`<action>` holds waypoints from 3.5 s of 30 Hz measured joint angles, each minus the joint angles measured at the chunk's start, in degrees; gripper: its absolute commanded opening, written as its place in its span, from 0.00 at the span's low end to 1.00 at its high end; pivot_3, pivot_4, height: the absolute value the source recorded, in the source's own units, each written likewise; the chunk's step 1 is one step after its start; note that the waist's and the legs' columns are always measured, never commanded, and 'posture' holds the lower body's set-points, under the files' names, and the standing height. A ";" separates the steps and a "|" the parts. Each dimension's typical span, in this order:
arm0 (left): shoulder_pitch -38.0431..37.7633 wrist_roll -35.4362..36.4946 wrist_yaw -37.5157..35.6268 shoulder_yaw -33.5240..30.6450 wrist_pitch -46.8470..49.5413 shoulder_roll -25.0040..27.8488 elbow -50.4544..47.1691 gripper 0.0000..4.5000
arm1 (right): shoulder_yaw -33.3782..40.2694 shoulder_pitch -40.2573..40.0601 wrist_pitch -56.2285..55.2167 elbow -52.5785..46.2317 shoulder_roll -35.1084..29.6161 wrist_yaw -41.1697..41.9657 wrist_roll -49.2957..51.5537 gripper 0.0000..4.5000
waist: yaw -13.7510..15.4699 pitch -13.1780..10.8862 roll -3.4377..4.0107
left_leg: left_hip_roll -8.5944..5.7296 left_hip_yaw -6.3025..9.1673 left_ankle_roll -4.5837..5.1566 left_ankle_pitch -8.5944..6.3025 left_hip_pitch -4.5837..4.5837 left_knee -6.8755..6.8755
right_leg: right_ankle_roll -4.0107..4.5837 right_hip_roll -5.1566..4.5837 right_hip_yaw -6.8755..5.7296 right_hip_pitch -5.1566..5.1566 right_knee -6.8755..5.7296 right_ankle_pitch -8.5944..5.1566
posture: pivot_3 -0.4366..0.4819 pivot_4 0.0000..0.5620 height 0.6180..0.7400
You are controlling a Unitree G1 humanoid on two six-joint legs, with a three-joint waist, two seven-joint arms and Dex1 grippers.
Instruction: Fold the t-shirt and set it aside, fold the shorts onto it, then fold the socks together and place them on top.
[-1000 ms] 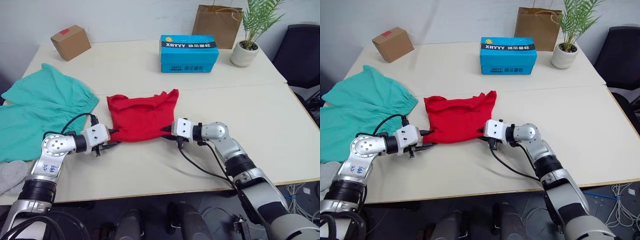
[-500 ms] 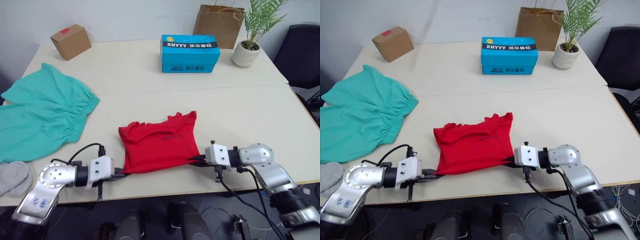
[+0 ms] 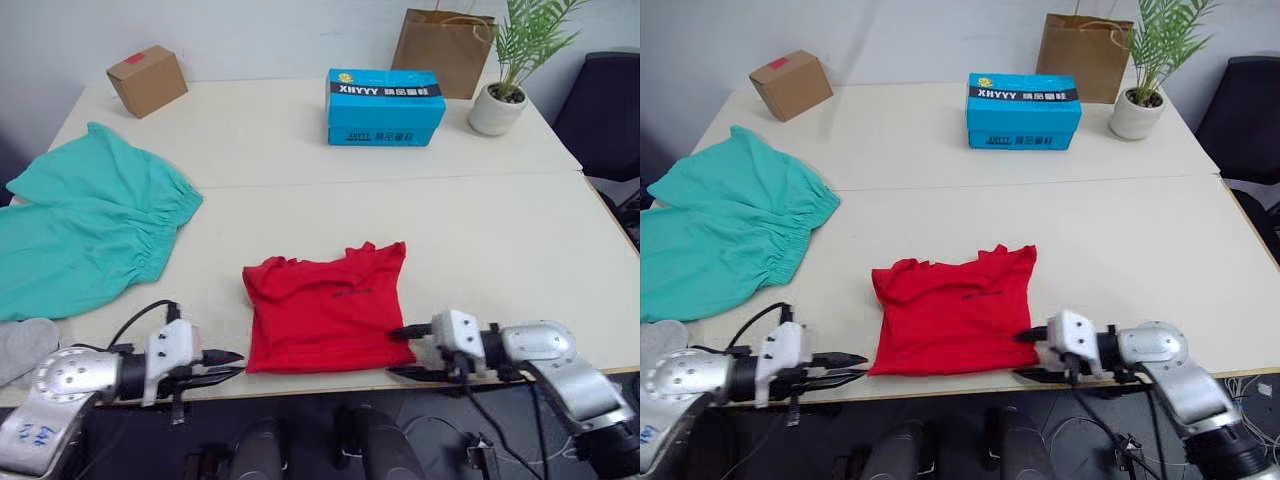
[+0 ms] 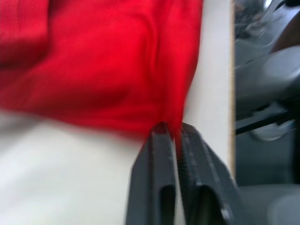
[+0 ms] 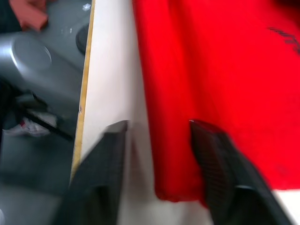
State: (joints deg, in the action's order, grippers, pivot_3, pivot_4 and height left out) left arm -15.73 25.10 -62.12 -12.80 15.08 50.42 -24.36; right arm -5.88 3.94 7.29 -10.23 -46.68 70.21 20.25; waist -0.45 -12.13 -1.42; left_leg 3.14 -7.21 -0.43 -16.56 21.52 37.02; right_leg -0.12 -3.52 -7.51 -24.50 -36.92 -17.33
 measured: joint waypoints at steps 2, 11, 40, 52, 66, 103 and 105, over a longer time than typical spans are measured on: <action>-2.54 4.03 -2.15 -4.26 2.75 1.30 -0.65 0.34 | 3.29 -1.10 6.09 -1.49 -4.43 2.82 5.27 0.69 | 0.30 -0.01 0.01 | 0.01 0.00 0.02 -0.06 0.01 0.02 | 0.03 0.00 0.00 0.00 0.02 -0.01 | 0.48 0.27 1.00; 11.50 17.45 2.55 -7.02 15.94 -0.45 -1.69 0.02 | 4.01 9.33 13.58 -2.56 0.87 4.21 12.74 0.10 | 0.61 -0.01 -0.01 | 0.05 0.04 -0.31 0.01 0.00 0.05 | -0.08 0.11 0.01 0.14 0.22 -0.08 | 0.48 0.27 1.00; 40.94 -13.71 25.56 12.81 -8.72 -24.88 34.67 0.00 | -2.17 39.67 -17.24 49.26 27.75 -23.89 -16.12 0.00 | -0.40 0.01 -0.06 | 0.10 -0.40 -0.30 0.42 -0.11 0.17 | 0.26 0.01 0.11 -0.09 -0.42 0.37 | 0.48 0.27 1.00; 25.39 3.32 13.48 13.71 2.61 -21.17 9.90 0.00 | -8.24 16.80 -4.65 10.95 26.40 -18.31 -11.11 0.00 | -1.11 0.06 0.02 | 0.24 -0.45 -0.26 0.23 -0.30 0.06 | 0.30 0.14 0.21 0.00 -0.32 0.29 | 0.48 0.27 1.00; 9.99 -5.65 16.20 17.04 -6.12 -19.73 9.62 0.00 | 1.87 10.34 -9.00 16.53 22.37 -24.19 -10.21 0.00 | -1.21 0.31 -0.17 | 0.35 -0.55 -0.17 0.15 -0.30 -0.04 | 0.29 0.33 0.41 -0.01 -0.08 0.37 | 0.48 0.27 1.00; 19.89 2.07 17.53 7.53 -4.17 -23.33 14.94 0.00 | -3.55 19.52 -0.91 11.76 24.24 -20.92 -3.45 0.00 | -0.39 0.65 -0.60 | 0.68 -0.99 -0.31 -0.13 -0.32 0.02 | 0.38 0.97 1.20 -0.24 0.06 0.43 | 0.48 0.27 1.00; 22.13 -0.27 18.26 8.85 -3.87 -23.34 18.91 0.00 | -5.63 22.08 -2.48 19.72 25.82 -21.47 -7.20 0.00 | -0.41 0.66 -0.61 | 0.68 -1.14 -0.49 -0.10 -0.31 0.09 | 0.33 0.92 1.23 -0.29 0.05 0.40 | 0.48 0.27 1.00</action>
State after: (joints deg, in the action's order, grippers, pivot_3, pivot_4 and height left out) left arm 6.40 24.83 -43.86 -3.95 11.21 27.08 -5.45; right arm -11.51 26.01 4.81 9.50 -20.86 48.75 13.05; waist -0.86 -11.47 -2.03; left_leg 3.83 -8.34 -0.91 -16.66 21.21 37.11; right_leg 0.21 -2.59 -6.29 -24.80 -36.88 -16.92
